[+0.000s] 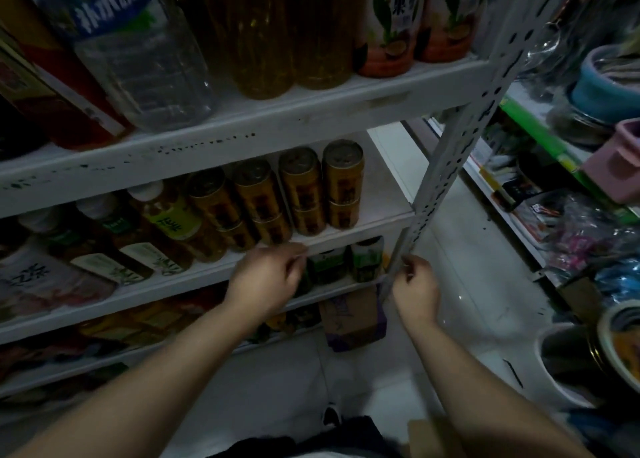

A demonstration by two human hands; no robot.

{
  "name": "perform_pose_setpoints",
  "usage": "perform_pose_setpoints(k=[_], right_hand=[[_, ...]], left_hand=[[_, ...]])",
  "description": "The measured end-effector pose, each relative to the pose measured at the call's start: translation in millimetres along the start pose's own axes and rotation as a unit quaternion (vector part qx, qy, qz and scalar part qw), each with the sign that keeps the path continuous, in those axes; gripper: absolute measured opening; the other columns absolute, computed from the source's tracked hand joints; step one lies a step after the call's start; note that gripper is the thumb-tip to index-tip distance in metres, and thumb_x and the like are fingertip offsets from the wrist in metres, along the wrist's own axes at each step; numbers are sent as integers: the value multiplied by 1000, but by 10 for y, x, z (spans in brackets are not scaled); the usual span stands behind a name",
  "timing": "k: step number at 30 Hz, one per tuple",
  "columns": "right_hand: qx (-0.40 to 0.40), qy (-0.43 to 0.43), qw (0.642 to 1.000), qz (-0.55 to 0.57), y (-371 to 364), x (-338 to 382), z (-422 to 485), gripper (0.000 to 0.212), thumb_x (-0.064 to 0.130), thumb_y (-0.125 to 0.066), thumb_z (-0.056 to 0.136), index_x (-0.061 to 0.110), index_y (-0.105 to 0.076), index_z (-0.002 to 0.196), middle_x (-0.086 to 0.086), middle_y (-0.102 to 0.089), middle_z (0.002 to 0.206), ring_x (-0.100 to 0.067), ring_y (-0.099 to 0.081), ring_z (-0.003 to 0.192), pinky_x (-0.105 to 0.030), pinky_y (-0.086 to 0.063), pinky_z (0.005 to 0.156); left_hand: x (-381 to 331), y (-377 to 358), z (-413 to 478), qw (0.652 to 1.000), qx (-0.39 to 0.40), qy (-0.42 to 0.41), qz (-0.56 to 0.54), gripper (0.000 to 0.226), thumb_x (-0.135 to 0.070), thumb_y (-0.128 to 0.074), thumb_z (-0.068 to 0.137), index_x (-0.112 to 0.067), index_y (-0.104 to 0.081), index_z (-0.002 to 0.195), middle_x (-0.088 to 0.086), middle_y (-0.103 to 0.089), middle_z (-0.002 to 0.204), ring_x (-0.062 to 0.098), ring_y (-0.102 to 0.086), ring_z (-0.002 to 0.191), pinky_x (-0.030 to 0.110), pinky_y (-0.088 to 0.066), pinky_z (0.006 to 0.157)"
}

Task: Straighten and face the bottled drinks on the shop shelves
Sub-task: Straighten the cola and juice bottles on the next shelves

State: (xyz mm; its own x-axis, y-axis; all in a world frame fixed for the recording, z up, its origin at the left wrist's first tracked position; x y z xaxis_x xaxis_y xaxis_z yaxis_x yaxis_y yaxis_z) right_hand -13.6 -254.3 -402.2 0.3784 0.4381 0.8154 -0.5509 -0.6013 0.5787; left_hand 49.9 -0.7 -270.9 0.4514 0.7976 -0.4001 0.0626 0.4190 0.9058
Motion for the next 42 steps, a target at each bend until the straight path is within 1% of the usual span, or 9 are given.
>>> perform_pose_setpoints(k=[4, 10, 14, 18, 21, 28, 35, 40, 42], right_hand=[[82, -88, 991, -53, -23, -504, -56, 30, 14, -59, 84, 8, -64, 113, -15, -65, 110, -29, -60, 98, -28, -42, 80], [129, -74, 989, -11, -397, -442, -125, 44, 28, -67, 83, 12, -56, 122, 0, -60, 99, -20, -60, 98, -20, -39, 74], [137, 12, 989, 52, -770, -246, -47, 62, 33, -74, 78, 16, -47, 132, 12, -47, 108, -5, -47, 102, -11, -37, 81], [130, 28, 991, 18, -1065, -402, 175, 96, 44, -74, 76, 21, -16, 149, -1, -25, 151, -17, -20, 138, -28, -19, 106], [85, 58, 994, 23, -1188, -505, 323, 113, 50, -76, 71, 26, 2, 150, -4, -2, 158, -19, -2, 144, -34, -12, 111], [43, 188, 981, 25, -1468, -572, 517, 112, 53, -80, 62, 23, -16, 148, -5, -31, 147, -24, -28, 137, -50, -34, 108], [-55, 210, 975, 51, -1610, -761, 625, 112, 60, -81, 55, 39, -18, 145, 2, -34, 145, -14, -37, 130, -35, -34, 103], [-48, 233, 962, 135, -1678, -931, 763, 102, 43, -80, 59, 40, -22, 141, 11, -40, 137, 8, -45, 112, -19, -39, 91], [-19, 236, 955, 178, -1666, -1038, 886, 98, 23, -84, 64, 36, -25, 141, 15, -46, 125, 17, -51, 98, -15, -46, 80]], left_hand=[[587, -414, -341, 993, 71, 91, 6, 19, -34, -58, 92, -25, -72, 101, -1, -72, 91, 16, -63, 80, 23, -40, 61], [1198, -874, -668, 978, 124, 161, 38, 25, -46, -60, 88, -22, -65, 91, 4, -69, 84, 17, -60, 71, 29, -49, 60], [1611, -1031, -780, 988, 46, 148, 22, 25, -31, -66, 86, -15, -66, 105, 8, -66, 100, 26, -64, 86, 33, -51, 65], [1877, -1142, -821, 995, -63, 35, 73, 17, -13, -68, 79, -9, -71, 95, 11, -64, 89, 31, -63, 80, 32, -49, 61], [2071, -1199, -898, 978, -164, -14, 130, 29, -23, -55, 75, -7, -70, 94, 13, -63, 87, 33, -59, 76, 36, -41, 65], [2554, -1613, -1003, 950, -258, -25, 172, 52, -33, -50, 78, -12, -51, 125, 15, -48, 120, 39, -46, 110, 47, -30, 88], [2722, -1966, -884, 914, -376, -59, 143, 54, -41, -55, 84, -13, -43, 129, 18, -43, 130, 39, -43, 118, 52, -24, 106], [2802, -2114, -866, 868, -454, -109, 169, 56, -37, -60, 80, -16, -46, 130, 18, -44, 137, 34, -47, 122, 54, -16, 111], [2832, -2156, -863, 851, -476, -124, 183, 57, -36, -62, 79, -15, -48, 130, 18, -43, 140, 34, -49, 120, 55, -16, 111]])
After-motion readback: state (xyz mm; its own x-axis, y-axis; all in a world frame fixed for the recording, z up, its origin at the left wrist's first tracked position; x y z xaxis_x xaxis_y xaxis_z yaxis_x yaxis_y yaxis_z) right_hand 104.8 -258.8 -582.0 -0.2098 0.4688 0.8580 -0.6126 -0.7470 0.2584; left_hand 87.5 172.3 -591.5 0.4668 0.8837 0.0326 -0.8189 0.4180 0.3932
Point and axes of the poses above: each hand's wrist, its own z-axis towards the middle knuckle, its own y-axis out of the back of the hand, x = y × z, the point moved 6 cm from there along z, towards the middle knuckle
